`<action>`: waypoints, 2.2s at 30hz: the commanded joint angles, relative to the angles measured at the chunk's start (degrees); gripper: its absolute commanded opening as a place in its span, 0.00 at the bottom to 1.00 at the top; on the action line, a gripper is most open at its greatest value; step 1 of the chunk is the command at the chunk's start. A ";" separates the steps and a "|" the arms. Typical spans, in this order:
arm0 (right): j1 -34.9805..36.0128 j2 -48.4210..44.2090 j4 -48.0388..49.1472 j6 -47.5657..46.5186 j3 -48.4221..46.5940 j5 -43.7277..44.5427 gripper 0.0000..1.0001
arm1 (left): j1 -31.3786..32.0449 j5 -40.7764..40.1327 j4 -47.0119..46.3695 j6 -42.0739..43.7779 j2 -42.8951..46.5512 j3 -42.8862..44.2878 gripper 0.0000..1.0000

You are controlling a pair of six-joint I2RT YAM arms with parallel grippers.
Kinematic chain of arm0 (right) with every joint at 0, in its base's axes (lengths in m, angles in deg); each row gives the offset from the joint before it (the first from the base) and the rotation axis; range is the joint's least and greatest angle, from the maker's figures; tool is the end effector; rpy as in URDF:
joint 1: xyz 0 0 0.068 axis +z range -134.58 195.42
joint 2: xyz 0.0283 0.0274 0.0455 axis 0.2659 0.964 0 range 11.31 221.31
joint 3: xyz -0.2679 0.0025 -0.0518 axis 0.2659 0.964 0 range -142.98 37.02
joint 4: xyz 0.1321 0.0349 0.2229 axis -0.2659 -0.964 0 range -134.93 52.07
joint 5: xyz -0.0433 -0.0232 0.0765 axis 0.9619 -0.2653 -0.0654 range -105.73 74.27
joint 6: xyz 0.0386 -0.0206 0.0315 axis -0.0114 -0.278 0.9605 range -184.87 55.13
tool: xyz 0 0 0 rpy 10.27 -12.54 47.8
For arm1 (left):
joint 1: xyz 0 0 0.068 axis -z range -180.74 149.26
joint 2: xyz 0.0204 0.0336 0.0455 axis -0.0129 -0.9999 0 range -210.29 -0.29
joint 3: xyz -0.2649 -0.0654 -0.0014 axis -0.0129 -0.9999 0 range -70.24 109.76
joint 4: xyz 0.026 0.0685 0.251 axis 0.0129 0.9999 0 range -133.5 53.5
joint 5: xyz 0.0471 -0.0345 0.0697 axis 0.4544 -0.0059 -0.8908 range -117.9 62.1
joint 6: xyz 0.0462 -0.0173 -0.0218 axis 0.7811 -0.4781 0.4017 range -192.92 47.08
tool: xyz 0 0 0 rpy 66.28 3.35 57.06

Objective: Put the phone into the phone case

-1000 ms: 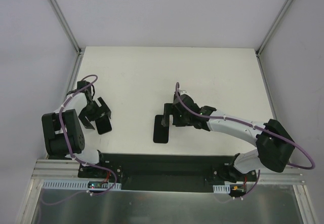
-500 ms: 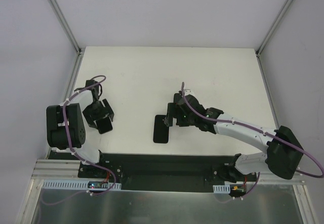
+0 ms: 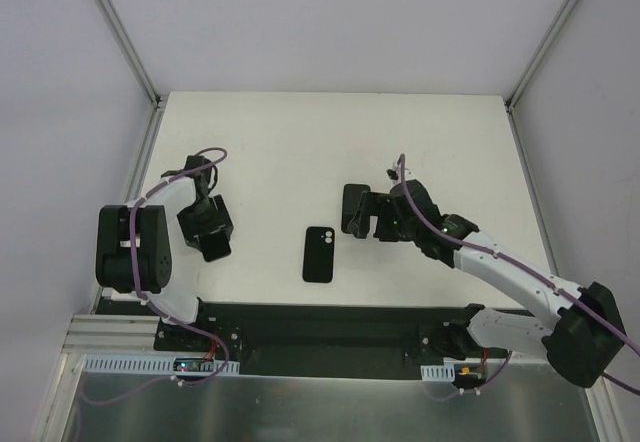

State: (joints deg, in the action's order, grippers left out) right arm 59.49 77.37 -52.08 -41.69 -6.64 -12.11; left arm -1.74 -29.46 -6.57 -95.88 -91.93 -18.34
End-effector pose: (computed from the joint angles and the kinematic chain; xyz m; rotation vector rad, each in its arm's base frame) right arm 0.1812 0.1724 0.2517 -0.3759 2.2381 0.5729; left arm 0.2794 0.0058 0.1602 -0.6083 2.8436 -0.0261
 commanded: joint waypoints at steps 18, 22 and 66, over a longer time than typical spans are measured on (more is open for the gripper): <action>-22.90 16.10 -0.01 -11.24 -18.29 -57.92 0.88 | 30.78 9.74 1.31 9.95 18.95 3.20 0.46; -19.47 23.48 0.44 -10.26 -21.63 -62.15 0.86 | 36.84 10.35 0.52 11.71 19.56 5.57 0.46; -23.83 26.68 22.41 11.98 -10.31 -64.62 0.02 | 44.41 10.27 0.15 20.76 32.22 5.57 0.92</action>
State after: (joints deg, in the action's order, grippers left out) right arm 42.21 112.10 -33.26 -33.28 -19.23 -77.59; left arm 42.42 -15.95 -8.52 -77.67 -62.27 -17.09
